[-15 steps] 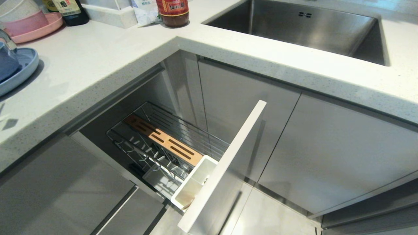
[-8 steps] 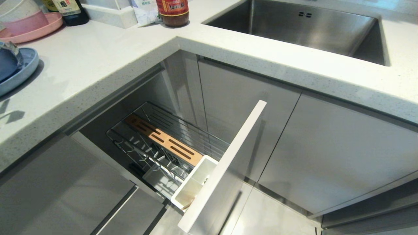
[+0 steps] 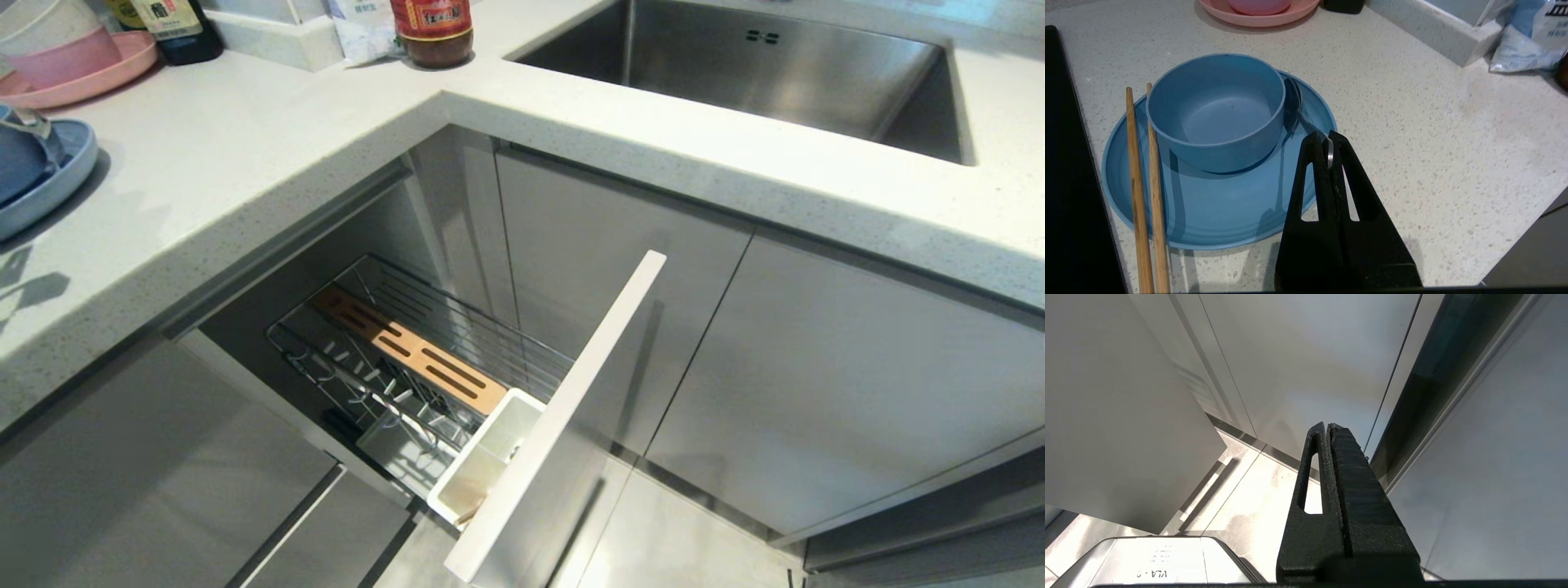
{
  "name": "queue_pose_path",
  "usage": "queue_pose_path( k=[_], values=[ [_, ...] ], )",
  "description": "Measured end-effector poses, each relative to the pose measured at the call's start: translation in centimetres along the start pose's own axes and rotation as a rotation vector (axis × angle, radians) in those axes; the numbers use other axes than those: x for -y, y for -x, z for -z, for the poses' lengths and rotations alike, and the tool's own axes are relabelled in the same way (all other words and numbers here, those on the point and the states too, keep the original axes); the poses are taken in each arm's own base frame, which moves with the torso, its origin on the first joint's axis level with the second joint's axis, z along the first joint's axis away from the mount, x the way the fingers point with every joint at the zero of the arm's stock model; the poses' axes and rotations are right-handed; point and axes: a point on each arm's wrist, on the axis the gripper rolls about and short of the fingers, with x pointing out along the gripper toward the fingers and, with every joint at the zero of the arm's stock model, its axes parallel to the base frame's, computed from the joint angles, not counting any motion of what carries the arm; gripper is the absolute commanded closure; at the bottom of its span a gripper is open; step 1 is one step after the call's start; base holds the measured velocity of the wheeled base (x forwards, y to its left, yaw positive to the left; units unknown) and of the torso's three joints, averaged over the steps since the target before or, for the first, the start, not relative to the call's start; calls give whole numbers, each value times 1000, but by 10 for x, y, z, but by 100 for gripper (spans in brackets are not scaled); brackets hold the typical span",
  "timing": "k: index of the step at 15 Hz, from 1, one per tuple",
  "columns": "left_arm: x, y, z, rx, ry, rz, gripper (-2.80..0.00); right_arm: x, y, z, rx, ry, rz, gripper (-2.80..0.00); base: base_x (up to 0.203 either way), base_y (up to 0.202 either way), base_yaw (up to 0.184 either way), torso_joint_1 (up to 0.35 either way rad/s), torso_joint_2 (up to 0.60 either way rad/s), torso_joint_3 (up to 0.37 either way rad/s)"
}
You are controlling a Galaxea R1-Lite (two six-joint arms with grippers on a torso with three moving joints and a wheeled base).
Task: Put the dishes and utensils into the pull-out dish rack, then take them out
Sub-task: Take the spoon out of the cupboard
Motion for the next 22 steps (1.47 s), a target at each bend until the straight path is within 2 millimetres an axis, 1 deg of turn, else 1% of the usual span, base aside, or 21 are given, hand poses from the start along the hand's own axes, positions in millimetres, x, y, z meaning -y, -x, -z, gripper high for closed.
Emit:
queue_pose_path(
  k=[9,12,13,22],
  values=[
    [-1,1,8,-25,-87,3,0,0,0,0,0,0,0,0,0,0,0,0,0,0],
    [-1,1,9,-28,-91,3,0,0,0,0,0,0,0,0,0,0,0,0,0,0],
    [-1,1,9,-28,-91,2,-280,0,0,0,0,0,0,0,0,0,0,0,0,0],
    [-1,2,10,-30,-93,2,-280,0,0,0,0,0,0,0,0,0,0,0,0,0]
  ],
)
